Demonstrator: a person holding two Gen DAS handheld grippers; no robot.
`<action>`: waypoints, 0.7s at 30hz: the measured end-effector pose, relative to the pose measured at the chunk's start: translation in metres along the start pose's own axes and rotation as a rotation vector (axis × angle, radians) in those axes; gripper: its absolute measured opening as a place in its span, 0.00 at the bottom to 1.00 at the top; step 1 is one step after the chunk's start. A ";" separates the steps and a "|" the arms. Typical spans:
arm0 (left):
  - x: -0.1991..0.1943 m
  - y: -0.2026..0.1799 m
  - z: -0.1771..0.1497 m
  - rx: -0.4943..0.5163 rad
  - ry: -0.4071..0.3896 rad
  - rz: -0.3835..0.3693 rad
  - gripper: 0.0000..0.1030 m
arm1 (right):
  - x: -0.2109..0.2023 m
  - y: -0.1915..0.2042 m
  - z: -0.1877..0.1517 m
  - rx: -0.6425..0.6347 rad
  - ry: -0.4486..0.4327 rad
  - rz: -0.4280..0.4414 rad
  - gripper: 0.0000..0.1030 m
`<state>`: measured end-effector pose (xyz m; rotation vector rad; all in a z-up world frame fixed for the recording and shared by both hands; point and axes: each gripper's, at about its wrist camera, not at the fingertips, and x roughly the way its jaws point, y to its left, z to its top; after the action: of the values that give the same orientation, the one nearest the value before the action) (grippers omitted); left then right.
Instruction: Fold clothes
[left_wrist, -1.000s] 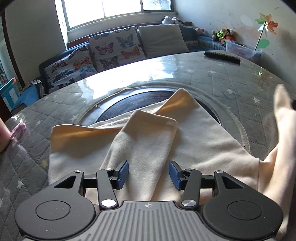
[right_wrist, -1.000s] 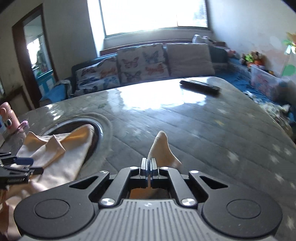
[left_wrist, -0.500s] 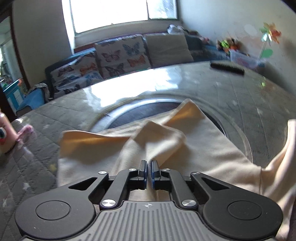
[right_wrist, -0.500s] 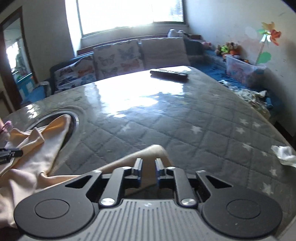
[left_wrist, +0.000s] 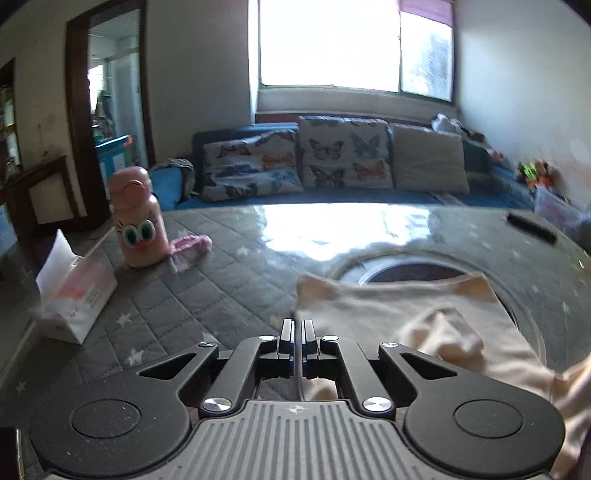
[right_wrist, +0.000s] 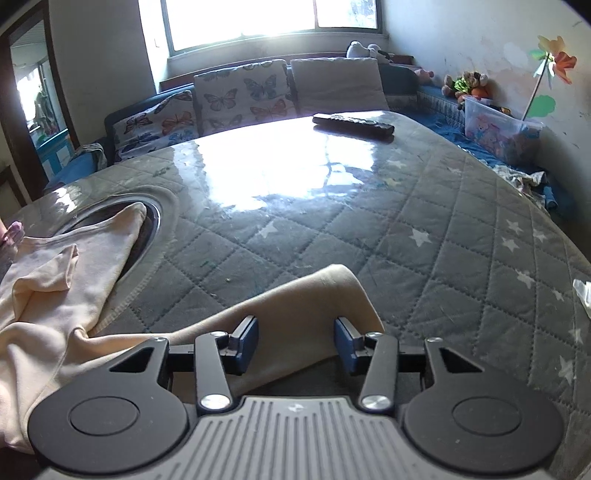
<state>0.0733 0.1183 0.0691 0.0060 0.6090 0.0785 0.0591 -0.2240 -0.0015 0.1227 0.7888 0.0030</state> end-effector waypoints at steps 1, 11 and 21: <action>0.001 -0.006 -0.002 0.020 0.006 -0.016 0.05 | 0.000 0.000 0.000 0.005 0.000 0.002 0.48; 0.031 -0.095 -0.010 0.215 0.052 -0.150 0.45 | -0.001 -0.001 -0.001 0.007 -0.001 0.003 0.54; 0.074 -0.119 -0.017 0.309 0.101 -0.106 0.08 | -0.009 -0.015 -0.003 0.029 -0.015 -0.022 0.56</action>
<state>0.1323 0.0051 0.0091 0.2701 0.7162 -0.1191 0.0497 -0.2392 0.0015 0.1407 0.7752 -0.0304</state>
